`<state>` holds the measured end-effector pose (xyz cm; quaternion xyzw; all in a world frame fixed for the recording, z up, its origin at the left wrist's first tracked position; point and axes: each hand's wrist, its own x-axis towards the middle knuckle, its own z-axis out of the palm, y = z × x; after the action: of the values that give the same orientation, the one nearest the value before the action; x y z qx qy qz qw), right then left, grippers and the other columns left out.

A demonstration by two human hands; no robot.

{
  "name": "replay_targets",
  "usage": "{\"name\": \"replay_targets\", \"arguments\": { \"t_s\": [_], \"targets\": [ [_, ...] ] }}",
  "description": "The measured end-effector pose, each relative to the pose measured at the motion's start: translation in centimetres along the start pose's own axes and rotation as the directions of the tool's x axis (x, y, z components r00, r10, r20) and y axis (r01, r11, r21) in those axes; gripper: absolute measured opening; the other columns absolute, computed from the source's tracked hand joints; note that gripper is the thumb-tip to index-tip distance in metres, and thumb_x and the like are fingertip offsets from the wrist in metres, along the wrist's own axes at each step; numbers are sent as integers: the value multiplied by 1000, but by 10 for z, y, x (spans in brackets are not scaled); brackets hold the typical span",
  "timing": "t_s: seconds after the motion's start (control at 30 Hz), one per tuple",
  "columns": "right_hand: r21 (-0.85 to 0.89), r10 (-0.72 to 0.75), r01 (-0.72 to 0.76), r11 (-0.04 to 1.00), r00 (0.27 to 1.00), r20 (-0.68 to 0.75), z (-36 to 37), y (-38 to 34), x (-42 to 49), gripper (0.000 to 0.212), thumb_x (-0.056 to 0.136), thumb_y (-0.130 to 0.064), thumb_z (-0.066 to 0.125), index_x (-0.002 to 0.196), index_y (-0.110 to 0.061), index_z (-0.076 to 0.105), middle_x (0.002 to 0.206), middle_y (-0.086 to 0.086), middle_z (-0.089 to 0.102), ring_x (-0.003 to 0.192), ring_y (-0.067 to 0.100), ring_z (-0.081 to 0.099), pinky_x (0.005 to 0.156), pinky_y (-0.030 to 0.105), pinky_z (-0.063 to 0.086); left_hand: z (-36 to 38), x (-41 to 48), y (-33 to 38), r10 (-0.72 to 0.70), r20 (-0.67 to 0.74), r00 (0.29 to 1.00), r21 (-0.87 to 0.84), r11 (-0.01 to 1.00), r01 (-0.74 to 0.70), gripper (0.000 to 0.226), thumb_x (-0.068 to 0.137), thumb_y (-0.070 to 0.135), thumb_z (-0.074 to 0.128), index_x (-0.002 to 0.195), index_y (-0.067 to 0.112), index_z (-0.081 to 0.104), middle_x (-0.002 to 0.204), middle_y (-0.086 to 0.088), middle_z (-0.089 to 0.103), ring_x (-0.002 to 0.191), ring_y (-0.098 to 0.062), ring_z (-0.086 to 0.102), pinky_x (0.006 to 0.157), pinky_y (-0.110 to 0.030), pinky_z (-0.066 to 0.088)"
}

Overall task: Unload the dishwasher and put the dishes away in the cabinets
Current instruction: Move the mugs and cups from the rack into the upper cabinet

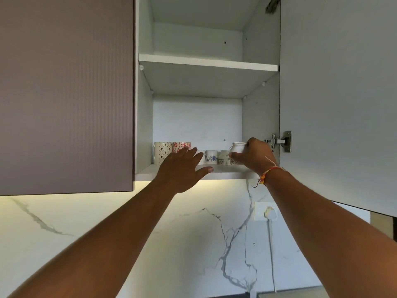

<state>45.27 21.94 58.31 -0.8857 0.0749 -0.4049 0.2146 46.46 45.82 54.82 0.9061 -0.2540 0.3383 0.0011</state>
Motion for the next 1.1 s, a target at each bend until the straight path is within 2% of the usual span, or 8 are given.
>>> {"name": "replay_targets", "arguments": {
  "t_s": [0.27,0.43,0.57,0.7,0.83,0.93,1.0,1.1],
  "targets": [
    [-60,76,-70,996,990,115,17,30,53,62,76,-52,79,113,-6,61,100,11,65,91,26,59,73,25,42,31,22,10,-47,63,997,86,995,42,92,78,78,-6,154,33,19,162,6,17,150,-18,11,120,-45,10],
    [-86,101,-85,993,976,194,37,38,73,61,75,-54,79,107,-5,63,90,9,59,86,26,58,73,29,46,33,21,11,-69,33,997,64,996,67,96,74,79,-8,153,33,22,161,8,23,149,-15,14,119,-42,12],
    [-126,121,-97,987,973,199,46,40,79,59,77,-54,78,105,-4,63,92,11,62,87,27,60,71,29,46,35,21,11,-65,-6,998,73,995,65,109,66,82,-21,152,33,25,159,9,26,149,-15,16,118,-42,17],
    [-148,135,-107,983,972,194,50,41,82,52,81,-52,74,101,-5,65,102,13,68,99,28,65,76,28,47,38,23,9,-61,-33,998,60,996,63,99,73,80,-11,151,32,28,158,9,29,148,-14,19,117,-41,20],
    [-179,158,-122,976,966,206,51,43,83,52,86,-50,70,107,-3,64,109,14,68,106,29,65,85,30,50,40,23,7,-48,-69,996,64,997,53,112,65,83,-23,148,31,33,155,7,36,145,-16,26,114,-41,26],
    [-190,173,-129,973,956,237,51,40,82,53,87,-50,68,110,-3,65,111,14,69,105,29,64,83,30,49,43,24,6,-59,-83,995,51,997,63,98,75,81,-9,148,32,33,156,6,34,146,-16,25,115,-42,24],
    [-195,172,-124,973,953,251,47,35,77,54,87,-52,67,109,-3,65,105,14,68,101,30,64,80,30,48,45,24,5,-69,-83,994,46,996,73,92,78,79,-4,148,32,33,156,6,34,146,-17,24,116,-43,23],
    [-219,137,-89,972,968,212,33,25,62,50,87,-52,66,105,-5,65,81,6,59,83,26,59,73,31,48,43,23,5,-62,-87,994,40,997,66,107,69,84,-17,148,31,33,156,5,34,146,-18,25,116,-43,23]
  ]
}}
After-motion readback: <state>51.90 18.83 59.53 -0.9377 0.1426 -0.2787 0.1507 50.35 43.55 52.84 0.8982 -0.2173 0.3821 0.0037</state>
